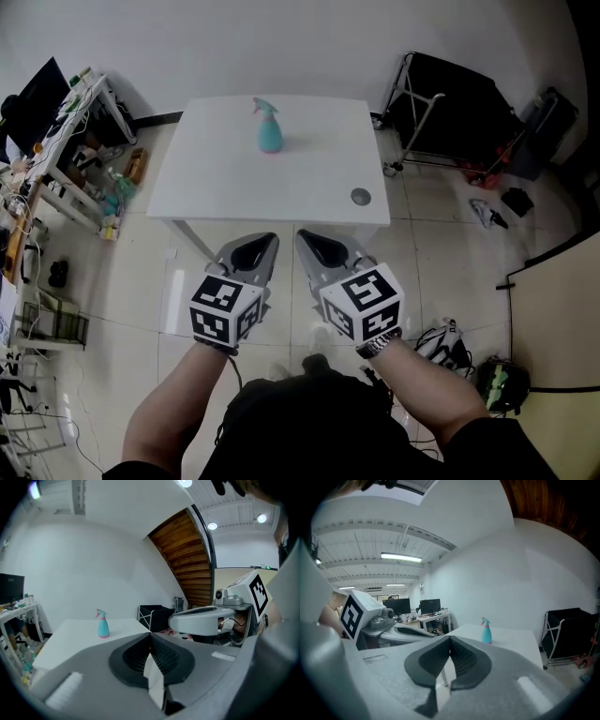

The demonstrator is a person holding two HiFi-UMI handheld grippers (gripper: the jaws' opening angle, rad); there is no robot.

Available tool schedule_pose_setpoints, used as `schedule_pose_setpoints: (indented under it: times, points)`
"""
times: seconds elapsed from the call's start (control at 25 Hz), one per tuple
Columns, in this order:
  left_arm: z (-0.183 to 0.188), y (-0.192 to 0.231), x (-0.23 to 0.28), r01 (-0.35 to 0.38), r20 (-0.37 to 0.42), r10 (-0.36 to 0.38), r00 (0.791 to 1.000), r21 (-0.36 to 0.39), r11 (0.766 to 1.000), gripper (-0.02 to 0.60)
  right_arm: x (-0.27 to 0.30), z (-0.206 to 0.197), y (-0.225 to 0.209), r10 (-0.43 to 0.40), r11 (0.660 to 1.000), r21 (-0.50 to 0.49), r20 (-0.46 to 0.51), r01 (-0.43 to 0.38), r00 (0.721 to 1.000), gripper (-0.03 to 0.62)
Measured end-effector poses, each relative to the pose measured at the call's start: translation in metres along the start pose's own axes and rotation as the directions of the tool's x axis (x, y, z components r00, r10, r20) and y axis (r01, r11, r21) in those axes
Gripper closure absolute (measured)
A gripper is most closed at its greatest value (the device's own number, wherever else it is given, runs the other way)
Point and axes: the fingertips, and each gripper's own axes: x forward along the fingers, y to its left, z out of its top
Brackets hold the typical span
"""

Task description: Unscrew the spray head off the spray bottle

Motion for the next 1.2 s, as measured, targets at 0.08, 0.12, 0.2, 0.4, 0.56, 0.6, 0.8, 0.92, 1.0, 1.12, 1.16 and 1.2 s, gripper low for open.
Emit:
schedule_pose_setpoints:
  times: [0.08,0.12,0.2,0.4,0.56,0.6,0.8,0.92,1.0,1.12,1.16,1.2]
  points:
    - [0.001,0.005,0.011,-0.013,-0.007,0.013,1.000,-0.006,1.000,0.566,0.006,0.002,-0.011,0.010,1.000,0.004,-0.002,-0.010,1.000,0.603]
    - [0.002,0.007,0.016,-0.020,-0.010,0.019,1.000,-0.009,1.000,0.566,0.009,0.002,-0.016,0.015,1.000,0.005,-0.004,-0.015,1.000,0.603]
    - [0.003,0.011,0.026,-0.031,-0.014,0.031,0.999,-0.016,0.999,0.566,0.013,0.002,-0.025,0.026,1.000,0.006,-0.009,-0.026,1.000,0.603]
    - [0.005,0.012,0.051,-0.057,-0.027,0.057,0.998,-0.026,0.998,0.566,0.019,0.004,-0.051,0.049,0.999,0.011,-0.017,-0.049,0.999,0.603]
    - [0.006,0.013,0.063,-0.076,-0.037,0.075,0.996,-0.027,0.997,0.566,0.021,0.002,-0.063,0.064,0.998,0.016,-0.019,-0.064,0.998,0.603]
    - [0.006,0.013,0.065,-0.080,-0.039,0.079,0.996,-0.026,0.996,0.566,0.022,0.002,-0.065,0.068,0.998,0.017,-0.018,-0.067,0.998,0.603]
    - [0.009,0.016,0.075,-0.096,-0.045,0.095,0.994,-0.023,0.995,0.566,0.025,0.004,-0.076,0.081,0.996,0.021,-0.012,-0.081,0.997,0.603]
    - [0.008,0.015,0.081,-0.103,-0.055,0.101,0.993,-0.022,0.994,0.566,0.026,0.000,-0.083,0.085,0.996,0.031,-0.018,-0.084,0.996,0.603]
    - [0.009,0.014,0.084,-0.105,-0.054,0.103,0.993,-0.020,0.994,0.566,0.025,0.000,-0.086,0.085,0.996,0.030,-0.018,-0.085,0.996,0.603]
    - [0.013,0.017,0.088,-0.110,-0.047,0.109,0.993,-0.015,0.994,0.566,0.028,0.001,-0.091,0.088,0.996,0.026,-0.015,-0.087,0.996,0.603]
    - [0.013,0.018,0.090,-0.112,-0.046,0.111,0.993,-0.015,0.994,0.566,0.029,0.001,-0.093,0.089,0.996,0.024,-0.016,-0.089,0.996,0.603]
    - [0.013,0.018,0.092,-0.113,-0.046,0.112,0.993,-0.016,0.993,0.566,0.030,0.001,-0.095,0.090,0.996,0.023,-0.020,-0.090,0.996,0.603]
